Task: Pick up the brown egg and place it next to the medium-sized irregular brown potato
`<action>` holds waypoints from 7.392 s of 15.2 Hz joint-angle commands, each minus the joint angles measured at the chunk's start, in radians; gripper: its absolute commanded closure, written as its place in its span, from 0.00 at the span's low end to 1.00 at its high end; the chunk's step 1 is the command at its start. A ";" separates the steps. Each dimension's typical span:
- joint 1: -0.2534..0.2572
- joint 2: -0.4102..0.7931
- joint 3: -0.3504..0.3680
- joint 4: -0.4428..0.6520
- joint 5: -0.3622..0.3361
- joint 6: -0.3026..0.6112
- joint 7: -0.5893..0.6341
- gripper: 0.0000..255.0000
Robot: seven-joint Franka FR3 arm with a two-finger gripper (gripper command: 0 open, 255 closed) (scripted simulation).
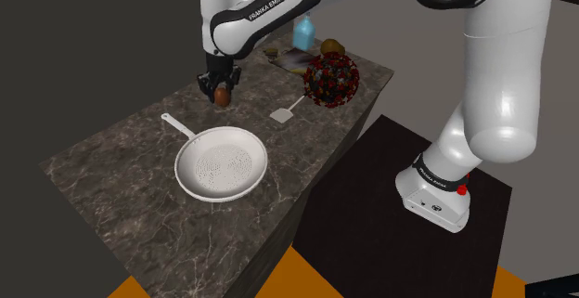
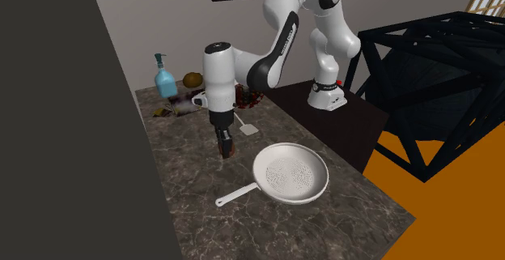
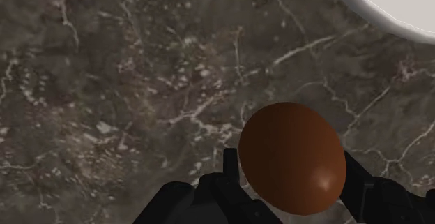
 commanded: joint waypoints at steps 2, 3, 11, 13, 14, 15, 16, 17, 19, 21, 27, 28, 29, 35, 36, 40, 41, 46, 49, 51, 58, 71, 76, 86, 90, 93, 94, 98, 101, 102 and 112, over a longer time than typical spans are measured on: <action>-0.003 -0.021 0.002 0.009 0.003 -0.030 -0.002 1.00; -0.003 -0.028 0.003 0.012 0.004 -0.040 -0.002 1.00; -0.006 -0.079 0.007 0.046 0.011 -0.125 -0.002 1.00; -0.007 -0.090 0.008 0.058 0.013 -0.147 -0.002 1.00; -0.007 -0.095 0.009 0.064 0.014 -0.158 -0.002 1.00; -0.007 -0.100 0.009 0.070 0.014 -0.169 -0.002 1.00; -0.008 -0.105 0.010 0.076 0.015 -0.180 -0.002 1.00; -0.008 -0.110 0.010 0.083 0.016 -0.192 -0.002 1.00; -0.008 -0.118 0.011 0.097 0.017 -0.215 -0.002 1.00; -0.008 -0.126 0.011 0.110 0.018 -0.235 -0.002 1.00; -0.099 -0.278 -0.008 -0.111 0.064 -0.171 -0.124 1.00; -0.114 -0.300 -0.013 -0.142 0.071 -0.163 -0.146 1.00; -0.128 -0.321 -0.018 -0.171 0.078 -0.156 -0.169 1.00; -0.207 -0.434 -0.061 -0.320 0.117 -0.129 -0.309 1.00; -0.220 -0.450 -0.070 -0.340 0.122 -0.126 -0.334 1.00; -0.269 -0.506 -0.108 -0.410 0.138 -0.121 -0.431 1.00; -0.281 -0.518 -0.119 -0.425 0.141 -0.121 -0.456 1.00; -0.341 -0.566 -0.176 -0.480 0.151 -0.124 -0.579 1.00; -0.377 -0.583 -0.214 -0.500 0.154 -0.130 -0.653 1.00; -0.401 -0.591 -0.240 -0.507 0.154 -0.135 -0.703 1.00; -0.485 -0.586 -0.331 -0.497 0.156 -0.160 -0.878 1.00; -0.582 -0.492 -0.429 -0.450 0.188 -0.140 -1.095 1.00; -0.584 -0.456 -0.427 -0.478 0.208 -0.078 -1.113 1.00; -0.589 -0.369 -0.416 -0.517 0.259 0.041 -1.158 1.00; -0.593 -0.329 -0.409 -0.527 0.283 0.086 -1.179 1.00; -0.597 -0.298 -0.402 -0.531 0.303 0.120 -1.196 1.00; -0.598 -0.292 -0.400 -0.532 0.307 0.126 -1.199 1.00; -0.598 -0.292 -0.400 -0.532 0.307 0.126 -1.199 1.00; -0.598 -0.292 -0.400 -0.532 0.307 0.126 -1.199 1.00; -0.598 -0.292 -0.400 -0.532 0.307 0.126 -1.199 0.00; -0.593 -0.386 -0.424 -0.511 0.249 0.018 -1.160 0.00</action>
